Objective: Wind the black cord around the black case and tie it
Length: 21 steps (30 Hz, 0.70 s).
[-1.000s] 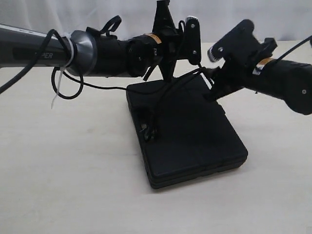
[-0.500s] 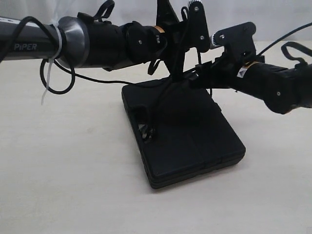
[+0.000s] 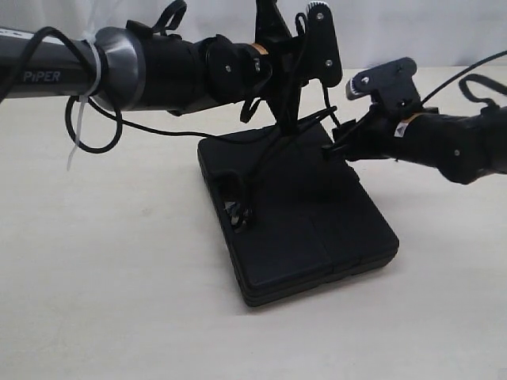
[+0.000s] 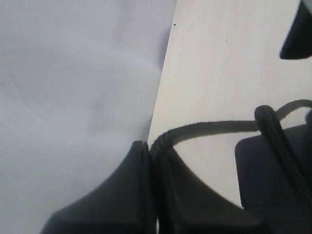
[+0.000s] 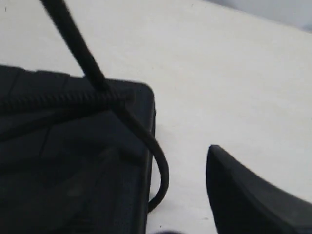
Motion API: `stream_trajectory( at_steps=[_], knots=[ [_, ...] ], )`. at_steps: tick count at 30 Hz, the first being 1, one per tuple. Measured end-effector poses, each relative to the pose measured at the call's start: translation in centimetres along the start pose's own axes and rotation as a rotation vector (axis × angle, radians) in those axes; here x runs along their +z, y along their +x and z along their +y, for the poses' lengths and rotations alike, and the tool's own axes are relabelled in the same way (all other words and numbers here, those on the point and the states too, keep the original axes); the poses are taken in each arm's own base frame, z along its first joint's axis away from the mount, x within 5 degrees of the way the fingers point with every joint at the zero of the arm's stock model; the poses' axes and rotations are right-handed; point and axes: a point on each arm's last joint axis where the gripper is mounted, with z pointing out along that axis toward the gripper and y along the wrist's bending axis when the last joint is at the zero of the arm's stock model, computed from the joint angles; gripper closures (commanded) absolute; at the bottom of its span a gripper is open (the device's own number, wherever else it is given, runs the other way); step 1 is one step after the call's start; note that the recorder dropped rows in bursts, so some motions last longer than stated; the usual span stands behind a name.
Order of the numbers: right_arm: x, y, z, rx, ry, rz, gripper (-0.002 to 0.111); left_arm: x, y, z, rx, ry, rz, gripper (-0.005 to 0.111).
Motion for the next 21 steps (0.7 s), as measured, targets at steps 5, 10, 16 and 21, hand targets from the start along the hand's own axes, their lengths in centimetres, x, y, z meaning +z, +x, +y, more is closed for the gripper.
stream_trajectory(
  at_steps=[5, 10, 16, 21],
  knots=[
    [-2.6, -2.0, 0.0, 0.018, -0.019, -0.075, 0.057, 0.0, 0.0, 0.0, 0.0, 0.0, 0.0, 0.107],
    [-3.6, -3.0, 0.6, 0.008, -0.086, -0.13, 0.057, 0.0, 0.0, -0.2, 0.0, 0.025, -0.001, 0.107],
    [-3.3, -4.0, 2.0, -0.034, -0.255, -0.189, 0.057, 0.0, 0.0, -0.6, 0.0, 0.067, -0.002, 0.107],
    [-1.5, -3.4, 1.0, -0.024, -0.215, -0.13, 0.057, 0.0, 0.0, -0.7, 0.0, 0.082, -0.003, 0.107]
  ],
)
